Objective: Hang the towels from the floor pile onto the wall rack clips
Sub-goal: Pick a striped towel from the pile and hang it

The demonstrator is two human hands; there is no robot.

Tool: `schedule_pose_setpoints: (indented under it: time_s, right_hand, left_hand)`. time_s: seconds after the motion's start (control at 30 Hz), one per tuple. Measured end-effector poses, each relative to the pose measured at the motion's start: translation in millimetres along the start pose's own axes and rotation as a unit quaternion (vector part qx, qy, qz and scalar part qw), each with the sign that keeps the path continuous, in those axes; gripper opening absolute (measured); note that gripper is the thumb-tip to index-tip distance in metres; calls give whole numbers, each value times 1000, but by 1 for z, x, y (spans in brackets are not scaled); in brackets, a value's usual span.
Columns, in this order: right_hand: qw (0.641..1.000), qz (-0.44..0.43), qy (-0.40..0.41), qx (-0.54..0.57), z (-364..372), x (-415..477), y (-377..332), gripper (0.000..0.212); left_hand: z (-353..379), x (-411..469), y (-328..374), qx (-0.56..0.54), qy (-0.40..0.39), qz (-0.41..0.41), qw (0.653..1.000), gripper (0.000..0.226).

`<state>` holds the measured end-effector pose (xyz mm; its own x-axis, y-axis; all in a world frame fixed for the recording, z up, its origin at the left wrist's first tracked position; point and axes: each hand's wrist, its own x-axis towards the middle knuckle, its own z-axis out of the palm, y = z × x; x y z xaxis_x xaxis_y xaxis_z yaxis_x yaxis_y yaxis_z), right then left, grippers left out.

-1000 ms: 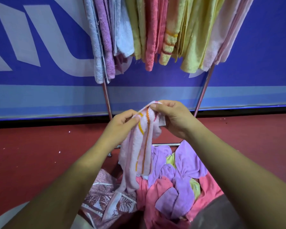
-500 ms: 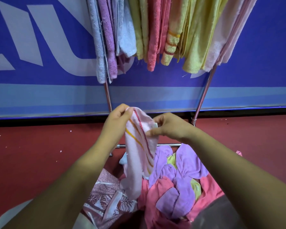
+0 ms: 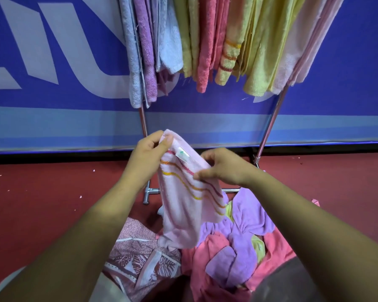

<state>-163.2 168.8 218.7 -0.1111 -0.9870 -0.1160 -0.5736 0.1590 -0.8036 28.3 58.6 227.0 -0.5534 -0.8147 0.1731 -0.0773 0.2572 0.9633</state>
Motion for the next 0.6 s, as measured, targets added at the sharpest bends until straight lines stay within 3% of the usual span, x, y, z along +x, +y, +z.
schedule_pose_setpoints:
  time_s: [0.1,0.17,0.33,0.4,0.6]
  right_hand:
    - [964,69,-84,-244,7,5,18,35]
    - [939,139,-89,-300,5,6,33,26]
    - [947,182,18,-263,-18,9,58,20]
    - [958,166,75,-220,-24,9,60,27]
    - [955,118,254,-98,-29,14,59,10]
  left_hand:
    - [-1,0,4,-51,55,-5,997,41]
    - [-7,4,6,-64,110,-12,992,37]
    - [-35,13,-2,-44,221,-31,974,32]
    - [-44,16,-7,4,245,-42,969,31]
    - [-57,19,-8,180,273,-76,942,19]
